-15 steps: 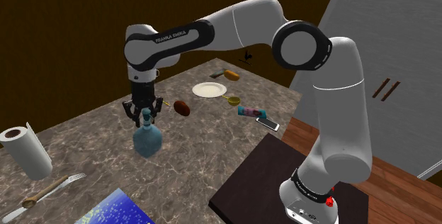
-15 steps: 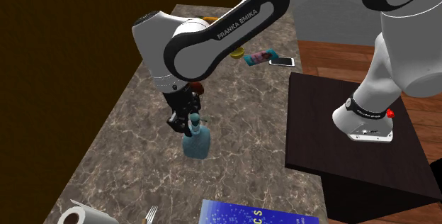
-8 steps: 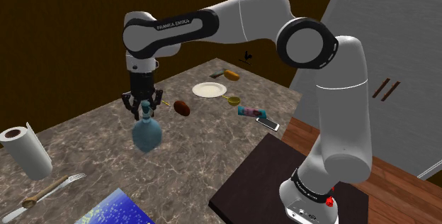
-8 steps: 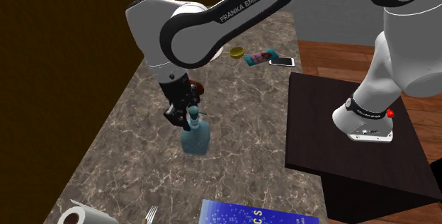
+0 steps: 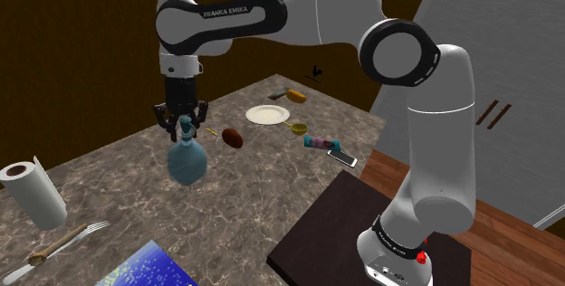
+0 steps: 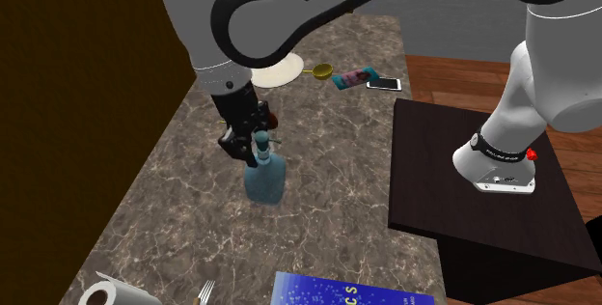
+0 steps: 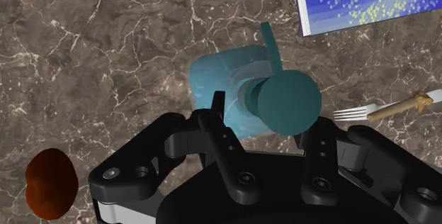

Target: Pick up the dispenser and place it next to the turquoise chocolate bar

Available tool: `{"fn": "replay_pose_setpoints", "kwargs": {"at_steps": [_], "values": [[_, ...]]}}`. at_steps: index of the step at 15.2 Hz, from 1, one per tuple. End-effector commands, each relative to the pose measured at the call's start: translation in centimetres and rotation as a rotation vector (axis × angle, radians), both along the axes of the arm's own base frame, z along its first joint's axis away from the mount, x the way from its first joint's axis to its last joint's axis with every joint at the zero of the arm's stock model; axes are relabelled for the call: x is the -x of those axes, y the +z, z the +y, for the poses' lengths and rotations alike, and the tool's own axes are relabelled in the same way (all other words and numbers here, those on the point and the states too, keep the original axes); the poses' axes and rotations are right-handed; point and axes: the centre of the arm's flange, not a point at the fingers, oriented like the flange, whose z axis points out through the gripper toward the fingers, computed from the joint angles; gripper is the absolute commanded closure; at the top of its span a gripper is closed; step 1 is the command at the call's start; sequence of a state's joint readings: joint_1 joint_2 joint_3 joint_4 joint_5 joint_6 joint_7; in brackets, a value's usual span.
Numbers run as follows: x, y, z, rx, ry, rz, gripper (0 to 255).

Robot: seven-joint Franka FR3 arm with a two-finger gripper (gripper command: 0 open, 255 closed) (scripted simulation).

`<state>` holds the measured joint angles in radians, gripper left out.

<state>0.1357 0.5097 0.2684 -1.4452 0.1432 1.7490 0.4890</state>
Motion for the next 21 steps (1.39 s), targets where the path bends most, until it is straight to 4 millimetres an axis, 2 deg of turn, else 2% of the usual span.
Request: {"fn": "replay_pose_setpoints", "kwargs": {"at_steps": [1,21], "values": [[0.0,1.1,0.1,0.0,0.0,0.0,255],[0.0,11.7,0.1,0.0,0.0,0.0,255]]}}
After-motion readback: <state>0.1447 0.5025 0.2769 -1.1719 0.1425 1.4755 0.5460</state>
